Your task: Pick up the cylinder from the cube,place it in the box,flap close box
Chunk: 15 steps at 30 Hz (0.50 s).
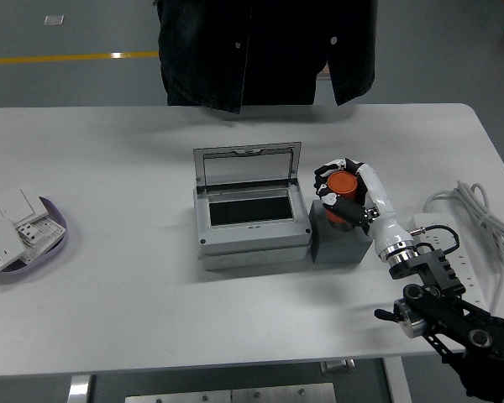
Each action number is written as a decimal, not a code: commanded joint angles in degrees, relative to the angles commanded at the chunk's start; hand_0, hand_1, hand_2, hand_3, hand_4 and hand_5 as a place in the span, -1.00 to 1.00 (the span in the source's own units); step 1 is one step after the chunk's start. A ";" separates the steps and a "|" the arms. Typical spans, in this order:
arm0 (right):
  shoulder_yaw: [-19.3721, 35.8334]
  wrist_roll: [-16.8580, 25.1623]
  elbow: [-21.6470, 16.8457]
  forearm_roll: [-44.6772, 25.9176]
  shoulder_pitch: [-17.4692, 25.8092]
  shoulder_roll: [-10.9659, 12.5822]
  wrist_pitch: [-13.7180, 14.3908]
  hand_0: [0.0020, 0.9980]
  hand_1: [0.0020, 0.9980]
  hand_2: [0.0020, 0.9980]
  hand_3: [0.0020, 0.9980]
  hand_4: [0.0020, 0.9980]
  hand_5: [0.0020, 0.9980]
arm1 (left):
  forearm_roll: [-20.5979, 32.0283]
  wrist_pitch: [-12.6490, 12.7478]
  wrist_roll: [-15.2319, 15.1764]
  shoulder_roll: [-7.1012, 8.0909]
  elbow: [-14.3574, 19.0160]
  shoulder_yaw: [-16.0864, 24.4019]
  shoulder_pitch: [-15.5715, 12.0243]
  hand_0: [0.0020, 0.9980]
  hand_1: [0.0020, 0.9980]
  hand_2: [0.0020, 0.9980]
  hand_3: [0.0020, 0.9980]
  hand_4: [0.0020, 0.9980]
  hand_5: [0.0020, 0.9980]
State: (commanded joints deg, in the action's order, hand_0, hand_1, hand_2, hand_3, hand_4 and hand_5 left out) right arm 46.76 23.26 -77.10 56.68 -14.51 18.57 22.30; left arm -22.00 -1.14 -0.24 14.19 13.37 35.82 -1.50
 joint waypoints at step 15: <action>-11.11 -16.83 -6.17 23.21 -11.25 -3.78 -0.80 -0.72 -0.67 -0.59 -0.65 -1.00 -1.00 | 1.91 -0.05 -0.10 0.08 -0.48 -2.19 -0.07 0.19 0.28 0.29 0.36 0.61 -0.52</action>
State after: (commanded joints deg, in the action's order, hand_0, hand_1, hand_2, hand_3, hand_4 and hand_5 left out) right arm 35.64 6.43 -83.27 79.89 -25.76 14.79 21.50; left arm -20.09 -1.19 -0.34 14.26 12.89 33.63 -1.57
